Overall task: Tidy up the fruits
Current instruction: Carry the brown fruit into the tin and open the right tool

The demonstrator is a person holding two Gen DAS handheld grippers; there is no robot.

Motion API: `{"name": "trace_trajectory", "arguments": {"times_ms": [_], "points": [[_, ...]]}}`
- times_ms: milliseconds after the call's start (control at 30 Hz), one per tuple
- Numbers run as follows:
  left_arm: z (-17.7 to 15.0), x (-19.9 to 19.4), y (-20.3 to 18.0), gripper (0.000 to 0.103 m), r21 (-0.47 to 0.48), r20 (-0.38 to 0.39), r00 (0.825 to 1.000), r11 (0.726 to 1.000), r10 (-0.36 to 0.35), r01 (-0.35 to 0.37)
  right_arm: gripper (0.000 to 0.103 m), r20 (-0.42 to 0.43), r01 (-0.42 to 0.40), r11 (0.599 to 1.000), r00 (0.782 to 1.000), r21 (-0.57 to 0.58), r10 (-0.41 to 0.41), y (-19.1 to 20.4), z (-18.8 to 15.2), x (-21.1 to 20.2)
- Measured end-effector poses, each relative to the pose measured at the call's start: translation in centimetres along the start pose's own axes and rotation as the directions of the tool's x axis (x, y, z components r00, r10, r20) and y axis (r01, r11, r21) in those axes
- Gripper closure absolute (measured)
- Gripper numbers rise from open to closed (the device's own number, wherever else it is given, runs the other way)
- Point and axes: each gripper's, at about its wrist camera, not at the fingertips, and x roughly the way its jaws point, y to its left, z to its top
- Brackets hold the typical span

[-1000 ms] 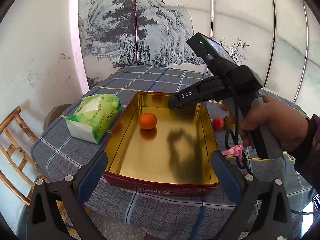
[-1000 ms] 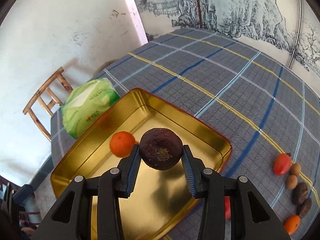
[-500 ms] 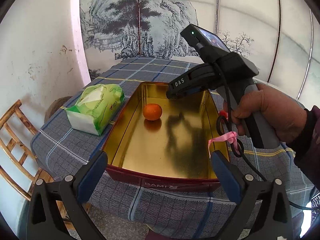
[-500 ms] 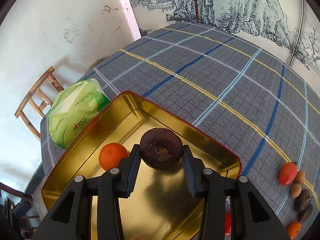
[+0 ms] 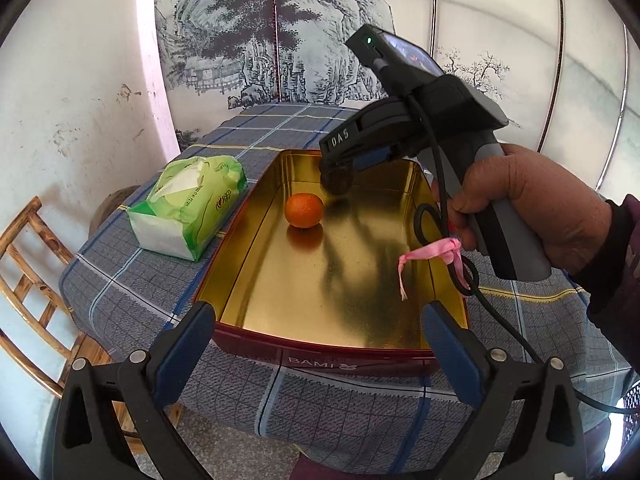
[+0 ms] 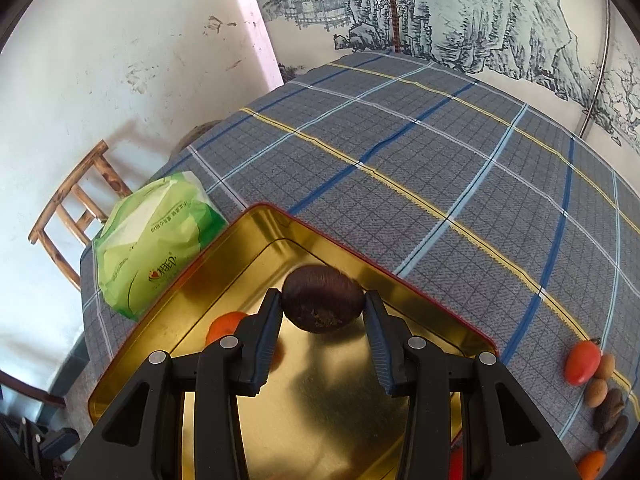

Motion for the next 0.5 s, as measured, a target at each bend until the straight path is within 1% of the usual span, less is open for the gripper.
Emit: {"name": "trace_trajectory", "arguments": {"times_ms": [233,300,400,500], "points": [[0.0,0.3,0.0,0.001,-0.002,-0.012,1.000,1.000,0.001,-0.001,0.059,0.042,-0.033,0.999,0.999,0.005,0.033,0.2,0.3,-1.1],[0.1,0.3,0.1,0.001,-0.003,-0.012,1.000,1.000,0.003,-0.003,0.053,0.053,-0.044,0.999,0.998,0.010,0.044,0.1,0.2,-1.8],[0.1,0.0,0.4,0.001,-0.011,0.001,1.000,1.000,0.002,-0.002,0.047,0.102,-0.051,0.999,0.994,0.018,0.049,-0.7,-0.9,-4.0],[0.1,-0.1,0.7,0.001,-0.022,0.006,1.000,1.000,-0.008,0.008,0.045,0.156,-0.039,0.998,0.987,0.043,0.032,-3.0,-3.1,-7.0]]}}
